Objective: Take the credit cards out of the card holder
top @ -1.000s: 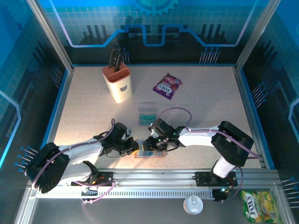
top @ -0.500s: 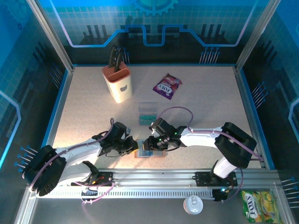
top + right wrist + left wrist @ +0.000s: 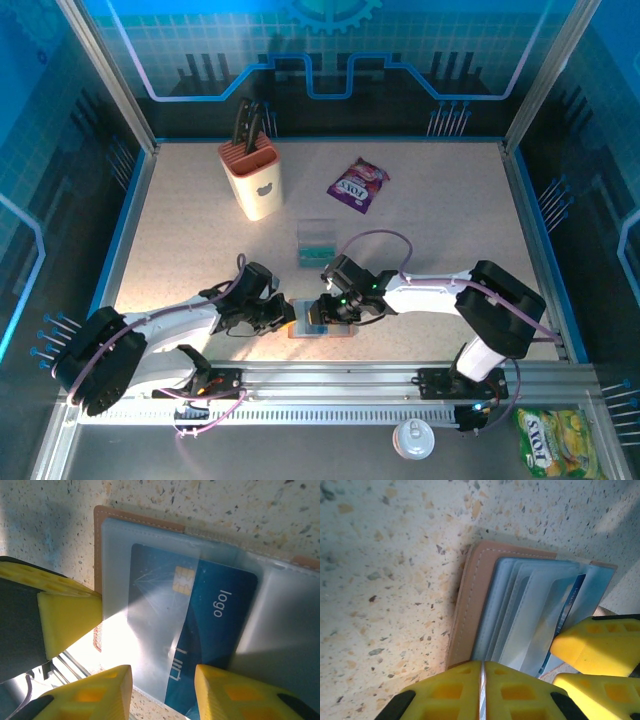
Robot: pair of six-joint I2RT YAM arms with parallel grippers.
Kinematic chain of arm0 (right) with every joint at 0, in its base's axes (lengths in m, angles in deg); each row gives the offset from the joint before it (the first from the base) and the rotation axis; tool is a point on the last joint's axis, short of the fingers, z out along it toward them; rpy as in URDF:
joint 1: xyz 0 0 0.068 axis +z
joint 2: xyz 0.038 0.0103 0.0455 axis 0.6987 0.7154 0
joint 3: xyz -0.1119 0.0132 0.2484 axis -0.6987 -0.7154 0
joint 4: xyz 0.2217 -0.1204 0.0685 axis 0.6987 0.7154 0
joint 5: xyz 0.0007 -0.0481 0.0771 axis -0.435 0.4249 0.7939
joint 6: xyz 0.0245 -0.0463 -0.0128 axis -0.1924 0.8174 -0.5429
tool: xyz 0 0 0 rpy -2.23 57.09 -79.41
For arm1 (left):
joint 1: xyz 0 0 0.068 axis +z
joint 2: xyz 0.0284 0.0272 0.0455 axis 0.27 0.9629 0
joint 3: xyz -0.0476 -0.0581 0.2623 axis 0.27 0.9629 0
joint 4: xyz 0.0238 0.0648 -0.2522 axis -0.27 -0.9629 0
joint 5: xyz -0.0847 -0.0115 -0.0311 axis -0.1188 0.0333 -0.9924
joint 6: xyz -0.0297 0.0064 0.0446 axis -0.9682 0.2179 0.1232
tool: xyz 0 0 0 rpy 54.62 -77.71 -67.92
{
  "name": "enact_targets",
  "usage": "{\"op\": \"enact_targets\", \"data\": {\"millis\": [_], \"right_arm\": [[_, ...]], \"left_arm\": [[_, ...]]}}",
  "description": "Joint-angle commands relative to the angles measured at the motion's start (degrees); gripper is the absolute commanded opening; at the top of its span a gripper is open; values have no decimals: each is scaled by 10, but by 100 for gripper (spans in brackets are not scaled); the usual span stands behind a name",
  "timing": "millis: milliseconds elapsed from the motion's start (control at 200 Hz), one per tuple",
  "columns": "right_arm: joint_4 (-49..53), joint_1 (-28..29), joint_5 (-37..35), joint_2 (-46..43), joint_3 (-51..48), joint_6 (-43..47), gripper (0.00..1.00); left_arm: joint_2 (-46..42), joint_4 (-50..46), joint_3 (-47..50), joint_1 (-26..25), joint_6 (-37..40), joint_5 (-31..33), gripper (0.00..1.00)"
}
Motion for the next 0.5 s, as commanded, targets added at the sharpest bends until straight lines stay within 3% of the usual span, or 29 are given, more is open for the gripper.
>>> {"op": "enact_targets", "data": {"millis": [0,495], "right_arm": [[1,9,2,13,3,2,39],[1,10,4,-6,6,2,39]], "left_arm": [[3,-4,5,-3,11,6,12],[-20,-38,-14,-3,17,13,11]]}}
